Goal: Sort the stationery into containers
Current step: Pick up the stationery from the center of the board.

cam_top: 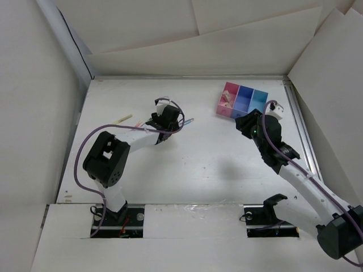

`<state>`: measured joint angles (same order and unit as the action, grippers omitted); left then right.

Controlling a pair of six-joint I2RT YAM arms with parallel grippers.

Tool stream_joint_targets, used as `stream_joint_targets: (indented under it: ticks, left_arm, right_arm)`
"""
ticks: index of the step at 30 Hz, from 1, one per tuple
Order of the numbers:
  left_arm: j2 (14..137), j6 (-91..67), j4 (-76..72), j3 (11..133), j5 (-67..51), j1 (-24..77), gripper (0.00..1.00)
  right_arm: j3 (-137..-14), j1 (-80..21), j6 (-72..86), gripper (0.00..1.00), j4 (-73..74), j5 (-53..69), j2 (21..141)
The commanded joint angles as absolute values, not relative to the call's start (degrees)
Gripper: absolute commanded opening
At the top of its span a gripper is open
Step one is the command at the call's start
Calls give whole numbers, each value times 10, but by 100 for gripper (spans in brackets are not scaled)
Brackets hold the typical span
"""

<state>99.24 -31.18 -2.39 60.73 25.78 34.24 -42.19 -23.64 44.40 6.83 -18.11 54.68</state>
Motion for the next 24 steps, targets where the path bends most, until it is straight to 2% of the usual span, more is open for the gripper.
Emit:
stream_joint_targets:
  ticks: [1, 9, 24]
  left_arm:
    - [1005, -312, -35, 625, 248, 324, 51]
    - [1048, -288, -60, 642, 202, 310, 48]
    - [1116, -283, -43, 715, 214, 304, 44]
  right_arm:
    - [-446, -241, 431, 47, 41, -178, 550]
    - [-446, -251, 431, 47, 41, -173, 562]
    - [-452, -257, 431, 47, 41, -184, 567]
